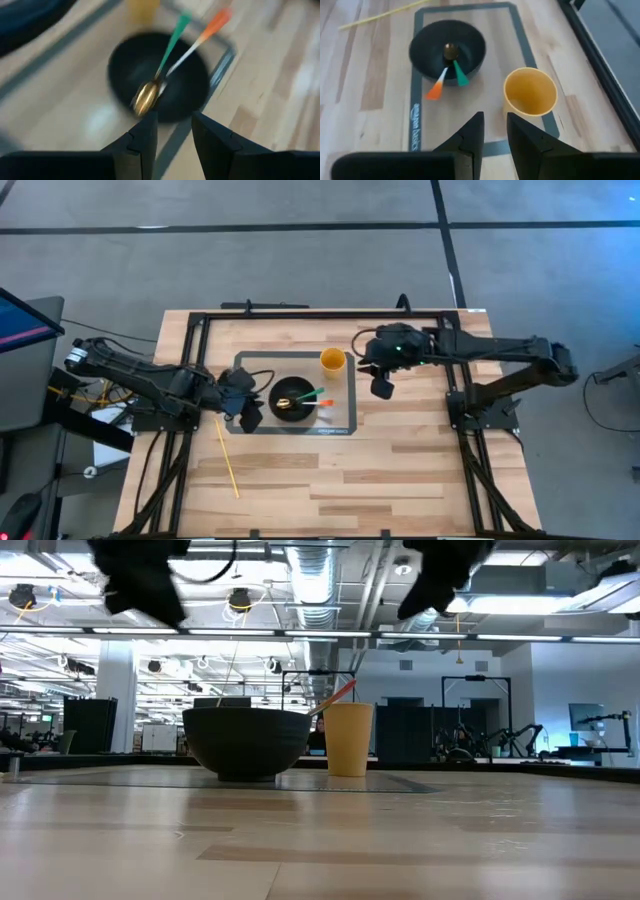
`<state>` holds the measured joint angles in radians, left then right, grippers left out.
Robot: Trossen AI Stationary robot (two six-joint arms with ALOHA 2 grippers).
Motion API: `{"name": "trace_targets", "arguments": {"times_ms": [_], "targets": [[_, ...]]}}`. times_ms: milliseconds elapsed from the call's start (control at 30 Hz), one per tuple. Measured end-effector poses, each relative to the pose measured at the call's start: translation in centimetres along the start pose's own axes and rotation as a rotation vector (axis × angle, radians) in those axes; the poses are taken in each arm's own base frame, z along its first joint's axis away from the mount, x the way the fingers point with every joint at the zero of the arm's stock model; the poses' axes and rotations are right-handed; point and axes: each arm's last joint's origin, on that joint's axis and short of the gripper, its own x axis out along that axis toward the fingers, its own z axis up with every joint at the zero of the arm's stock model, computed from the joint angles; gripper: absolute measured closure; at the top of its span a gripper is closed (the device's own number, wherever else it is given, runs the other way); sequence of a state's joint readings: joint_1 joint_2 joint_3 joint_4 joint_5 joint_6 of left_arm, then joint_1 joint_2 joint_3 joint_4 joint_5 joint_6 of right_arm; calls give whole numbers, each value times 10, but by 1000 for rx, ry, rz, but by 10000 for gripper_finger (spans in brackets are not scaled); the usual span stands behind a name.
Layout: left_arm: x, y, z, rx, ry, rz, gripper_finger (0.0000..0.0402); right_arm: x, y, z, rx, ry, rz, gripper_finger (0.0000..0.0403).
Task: Pick & Place Utensil
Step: Put the yellow straw into the yellow cup on the transparent mat
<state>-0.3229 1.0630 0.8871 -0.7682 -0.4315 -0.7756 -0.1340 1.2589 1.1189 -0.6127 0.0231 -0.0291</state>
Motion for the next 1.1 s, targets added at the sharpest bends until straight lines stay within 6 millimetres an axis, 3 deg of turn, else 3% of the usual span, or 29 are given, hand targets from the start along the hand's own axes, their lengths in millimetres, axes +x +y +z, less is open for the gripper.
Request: {"name": "trace_targets", "arguments": {"times_ms": [133,267,467,733,1100], "targets": [[0,12,-15,-154,179,108,280,8,-3,-22,16,-94,-15,326],[1,19,-28,-327,328,189,280,13,-5,-29,23,-129,-24,326],[17,29,-52,-470,411,289,280,20,-6,-25,32,-150,-25,326],[37,48,-89,-538,562,433,280,23,-5,-26,75,-138,-19,326],[49,45,-97,-727,610,533,280,22,-5,-21,94,-194,-19,326]]}}
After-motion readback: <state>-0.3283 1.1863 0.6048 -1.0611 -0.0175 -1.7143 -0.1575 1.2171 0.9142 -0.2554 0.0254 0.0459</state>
